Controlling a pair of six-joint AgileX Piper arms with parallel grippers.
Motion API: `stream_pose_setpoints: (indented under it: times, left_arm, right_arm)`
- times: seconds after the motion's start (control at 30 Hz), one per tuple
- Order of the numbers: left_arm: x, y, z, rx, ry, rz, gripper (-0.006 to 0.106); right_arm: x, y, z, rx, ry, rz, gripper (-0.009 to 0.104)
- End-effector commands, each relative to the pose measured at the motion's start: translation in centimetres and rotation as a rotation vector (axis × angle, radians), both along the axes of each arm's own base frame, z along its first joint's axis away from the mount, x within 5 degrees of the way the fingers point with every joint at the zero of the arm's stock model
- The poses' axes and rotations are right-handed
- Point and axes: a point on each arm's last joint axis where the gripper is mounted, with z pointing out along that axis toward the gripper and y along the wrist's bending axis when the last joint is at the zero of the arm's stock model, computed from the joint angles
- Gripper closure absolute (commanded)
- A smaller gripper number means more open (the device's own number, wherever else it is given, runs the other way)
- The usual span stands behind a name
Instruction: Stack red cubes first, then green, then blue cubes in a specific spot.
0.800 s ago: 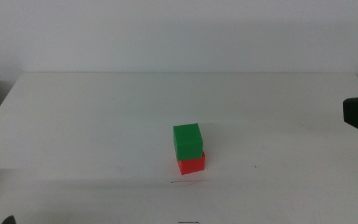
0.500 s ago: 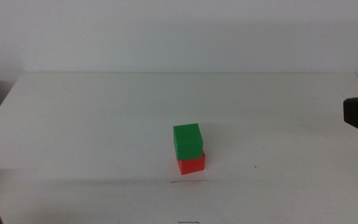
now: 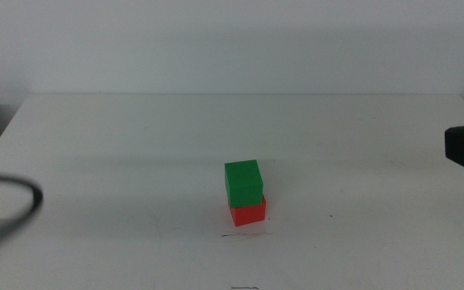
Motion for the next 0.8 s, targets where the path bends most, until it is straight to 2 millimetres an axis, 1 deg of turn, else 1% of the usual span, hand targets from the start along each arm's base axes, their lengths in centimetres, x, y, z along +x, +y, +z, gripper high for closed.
stream_pose_setpoints:
  times: [0.0,0.07,0.13,0.17,0.23,0.37,0.47,0.53,0.57,0.77]
  left_arm:
    - [1.2,0.0,3.0,-0.017,0.125,-0.017,0.008]
    - [2.0,0.2,4.5,-0.022,0.243,-0.020,0.008]
    - [2.9,0.4,5.1,-0.027,0.377,-0.021,0.008]
    - [3.6,0.6,5.3,-0.018,0.414,-0.026,0.008]
    - [4.8,0.7,5.6,0.004,0.431,-0.057,0.008]
    - [6.9,0.9,5.0,0.049,0.488,-0.154,0.008]
    - [7.7,1.5,4.3,0.127,0.554,-0.207,0.008]
    - [8.0,1.9,4.0,0.167,0.582,-0.191,0.008]
    - [8.3,2.6,3.8,0.213,0.600,-0.150,0.008]
    - [9.9,3.7,3.3,0.283,0.579,-0.052,0.008]
  right_arm:
    - [0.1,-0.1,1.3,0.036,-0.089,-0.004,0.009]
    - [0.1,-0.1,1.3,0.036,-0.089,-0.004,0.009]
    - [0.1,-0.1,1.3,0.036,-0.089,-0.004,0.009]
    - [0.1,-0.1,1.3,0.036,-0.089,-0.004,0.009]
    - [0.1,-0.1,1.3,0.036,-0.090,-0.004,0.009]
    - [0.1,-0.1,1.3,0.036,-0.090,-0.004,0.009]
    - [0.1,-0.1,1.3,0.036,-0.090,-0.004,0.009]
    - [0.1,-0.1,1.3,0.036,-0.090,-0.004,0.009]
    - [0.1,-0.1,1.3,0.036,-0.090,-0.004,0.009]
    - [0.1,-0.1,1.3,0.036,-0.090,-0.004,0.009]
